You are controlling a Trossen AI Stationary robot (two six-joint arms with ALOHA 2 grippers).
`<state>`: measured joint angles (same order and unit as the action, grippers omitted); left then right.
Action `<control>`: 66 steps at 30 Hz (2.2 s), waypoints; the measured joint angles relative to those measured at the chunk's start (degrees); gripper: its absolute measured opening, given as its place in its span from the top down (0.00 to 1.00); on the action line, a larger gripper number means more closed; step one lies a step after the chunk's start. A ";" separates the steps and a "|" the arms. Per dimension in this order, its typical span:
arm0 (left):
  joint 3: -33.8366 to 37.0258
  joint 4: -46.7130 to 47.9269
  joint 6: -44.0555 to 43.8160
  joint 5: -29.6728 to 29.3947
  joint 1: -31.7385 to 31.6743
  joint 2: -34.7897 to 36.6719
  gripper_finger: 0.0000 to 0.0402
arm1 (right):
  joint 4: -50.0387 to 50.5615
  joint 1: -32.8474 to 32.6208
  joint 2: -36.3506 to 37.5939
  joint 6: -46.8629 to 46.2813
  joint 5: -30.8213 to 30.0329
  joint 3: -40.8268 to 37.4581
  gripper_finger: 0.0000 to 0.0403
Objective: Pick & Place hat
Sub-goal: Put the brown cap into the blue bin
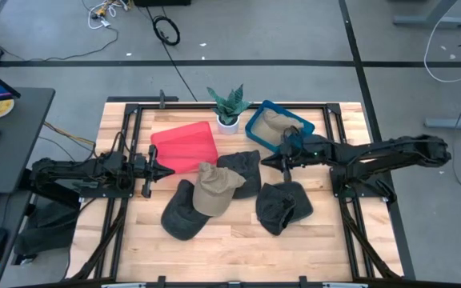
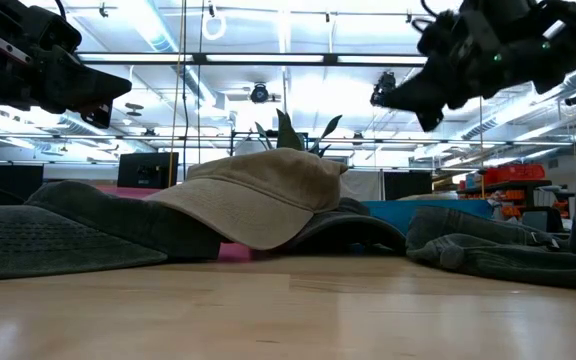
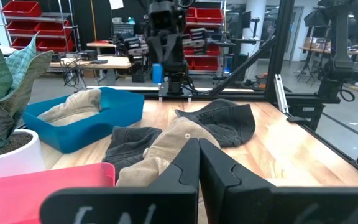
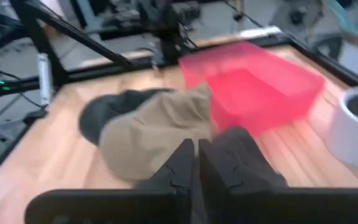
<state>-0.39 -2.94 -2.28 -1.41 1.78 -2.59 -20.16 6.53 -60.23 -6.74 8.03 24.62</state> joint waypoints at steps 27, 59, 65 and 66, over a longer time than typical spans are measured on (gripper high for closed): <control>-0.01 0.00 0.00 0.00 0.00 -0.02 0.99 | 2.25 -16.53 -10.99 5.92 -12.06 18.85 0.93; 0.01 0.00 -0.02 0.00 0.00 -0.02 0.99 | 13.06 -15.07 -39.21 8.74 -11.43 34.84 0.62; 0.01 0.02 -0.02 0.00 0.00 -0.02 0.99 | 12.51 -15.02 -43.38 8.74 -11.01 34.84 0.52; -0.01 0.00 -0.02 0.00 0.00 -0.02 0.99 | 11.84 -14.86 -44.36 8.72 -11.28 34.84 0.52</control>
<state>-0.40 -2.94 -2.31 -1.41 1.78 -2.61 -8.32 -8.33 -104.59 1.98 -3.25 59.46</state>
